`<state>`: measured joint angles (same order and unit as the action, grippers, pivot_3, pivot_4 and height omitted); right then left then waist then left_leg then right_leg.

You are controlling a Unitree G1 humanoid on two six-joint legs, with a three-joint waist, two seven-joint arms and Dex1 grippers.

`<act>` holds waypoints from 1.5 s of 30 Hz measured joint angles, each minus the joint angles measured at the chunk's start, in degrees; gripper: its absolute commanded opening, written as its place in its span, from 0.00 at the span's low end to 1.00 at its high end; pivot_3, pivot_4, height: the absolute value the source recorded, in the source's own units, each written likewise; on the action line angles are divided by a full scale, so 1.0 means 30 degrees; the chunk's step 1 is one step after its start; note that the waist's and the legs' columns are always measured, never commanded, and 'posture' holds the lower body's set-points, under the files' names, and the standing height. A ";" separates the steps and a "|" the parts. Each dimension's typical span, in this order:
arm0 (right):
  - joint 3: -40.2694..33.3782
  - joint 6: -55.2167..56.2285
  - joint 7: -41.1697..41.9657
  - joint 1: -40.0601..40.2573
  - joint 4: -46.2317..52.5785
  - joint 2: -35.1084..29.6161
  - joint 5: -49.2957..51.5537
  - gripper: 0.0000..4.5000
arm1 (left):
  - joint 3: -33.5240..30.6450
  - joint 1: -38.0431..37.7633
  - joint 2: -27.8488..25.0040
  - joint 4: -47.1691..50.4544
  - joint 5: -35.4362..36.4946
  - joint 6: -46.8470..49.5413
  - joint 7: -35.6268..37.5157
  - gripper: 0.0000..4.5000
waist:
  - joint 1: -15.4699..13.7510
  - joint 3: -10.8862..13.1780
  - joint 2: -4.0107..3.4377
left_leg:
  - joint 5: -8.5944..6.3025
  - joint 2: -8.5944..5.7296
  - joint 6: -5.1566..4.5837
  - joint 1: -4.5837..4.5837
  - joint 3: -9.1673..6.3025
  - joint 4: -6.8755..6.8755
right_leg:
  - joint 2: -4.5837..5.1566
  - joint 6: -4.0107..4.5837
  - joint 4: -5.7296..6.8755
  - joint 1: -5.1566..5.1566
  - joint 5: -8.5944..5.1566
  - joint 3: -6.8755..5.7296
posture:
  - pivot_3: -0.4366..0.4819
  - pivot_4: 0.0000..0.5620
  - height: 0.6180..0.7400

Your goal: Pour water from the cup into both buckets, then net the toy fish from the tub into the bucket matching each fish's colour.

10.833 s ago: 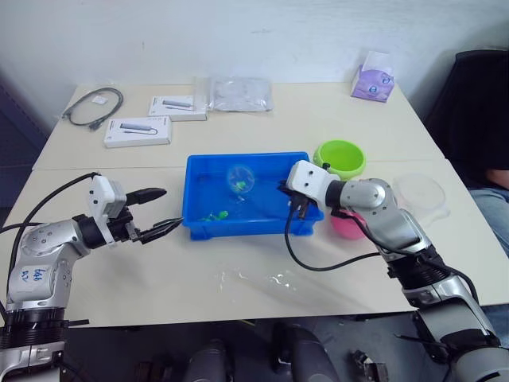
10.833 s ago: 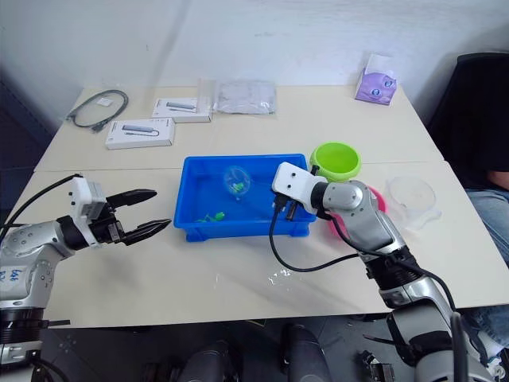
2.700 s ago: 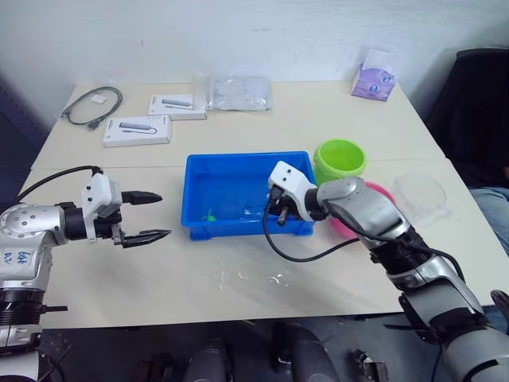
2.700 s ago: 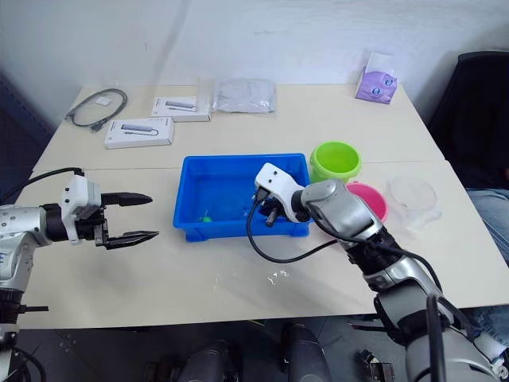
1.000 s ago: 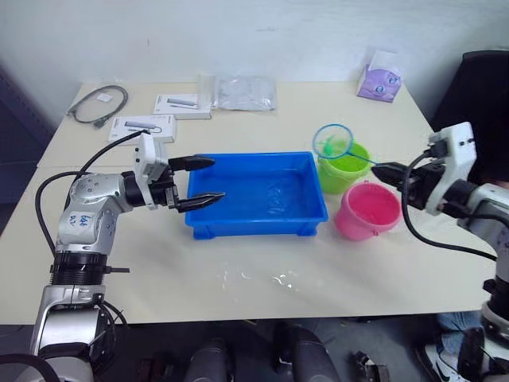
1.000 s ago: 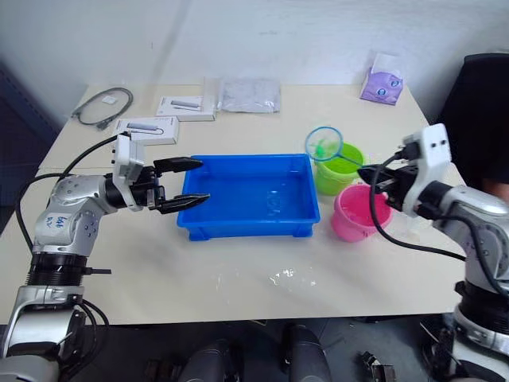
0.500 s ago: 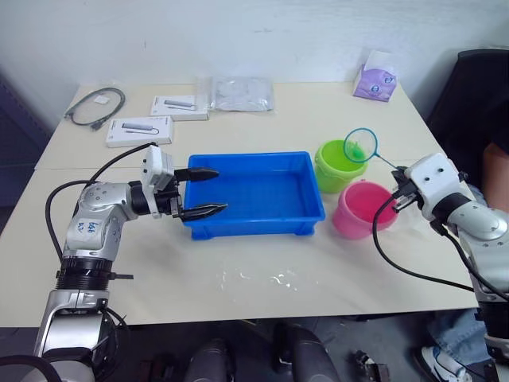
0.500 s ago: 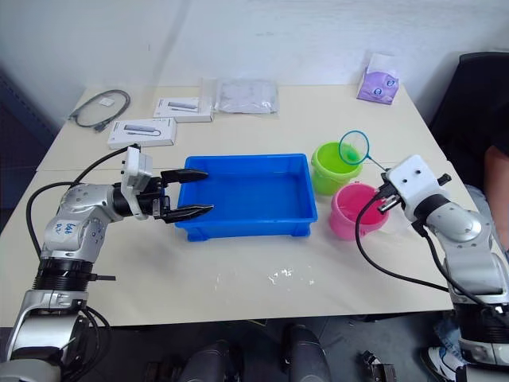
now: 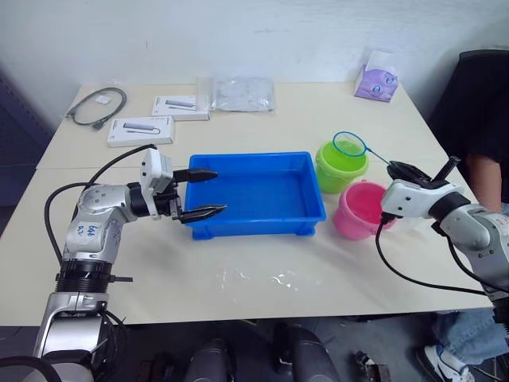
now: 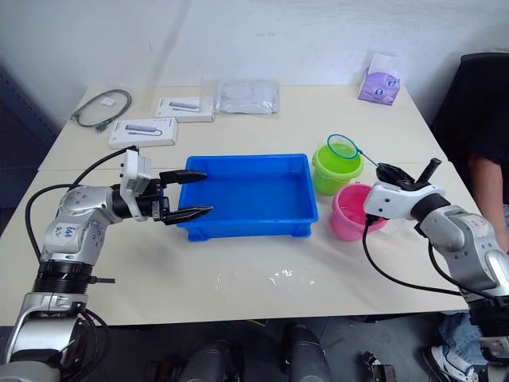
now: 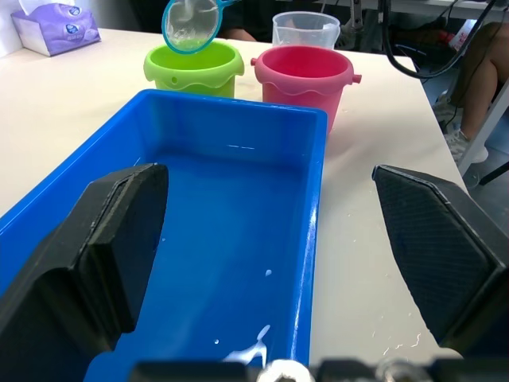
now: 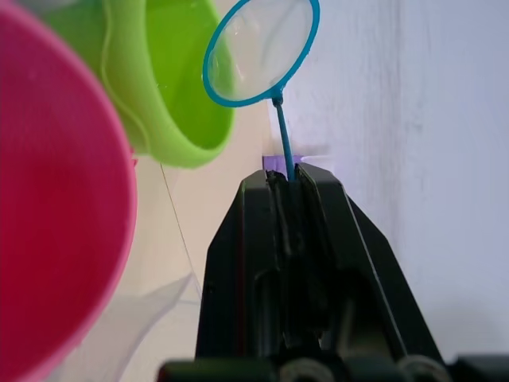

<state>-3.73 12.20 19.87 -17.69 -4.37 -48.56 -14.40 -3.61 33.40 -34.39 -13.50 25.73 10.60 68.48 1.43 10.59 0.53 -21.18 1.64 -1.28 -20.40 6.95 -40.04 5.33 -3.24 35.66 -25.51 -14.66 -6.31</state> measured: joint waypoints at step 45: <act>0.5530 -1.1681 1.2503 0.3520 0.7876 0.2743 1.2109 0.98 | -0.4058 -1.2173 -0.6837 0.8690 0.2406 0.2860 0.3566 1.00 | -0.0257 -0.0008 0.0006 | -0.0064 0.0008 0.0006 0.0029 -0.0062 0.0019 | 0.0054 0.0061 -0.0050 -0.0002 -0.0034 -0.0029 | 0.48 0.27 1.00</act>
<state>12.86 -22.85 57.38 -7.13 19.26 -40.33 21.92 -15.78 -3.12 -54.90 12.57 32.94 19.18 79.18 0.66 10.56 0.55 -21.37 1.67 -1.26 -20.31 6.77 -39.99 5.49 -3.05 35.51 -25.52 -14.76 -6.40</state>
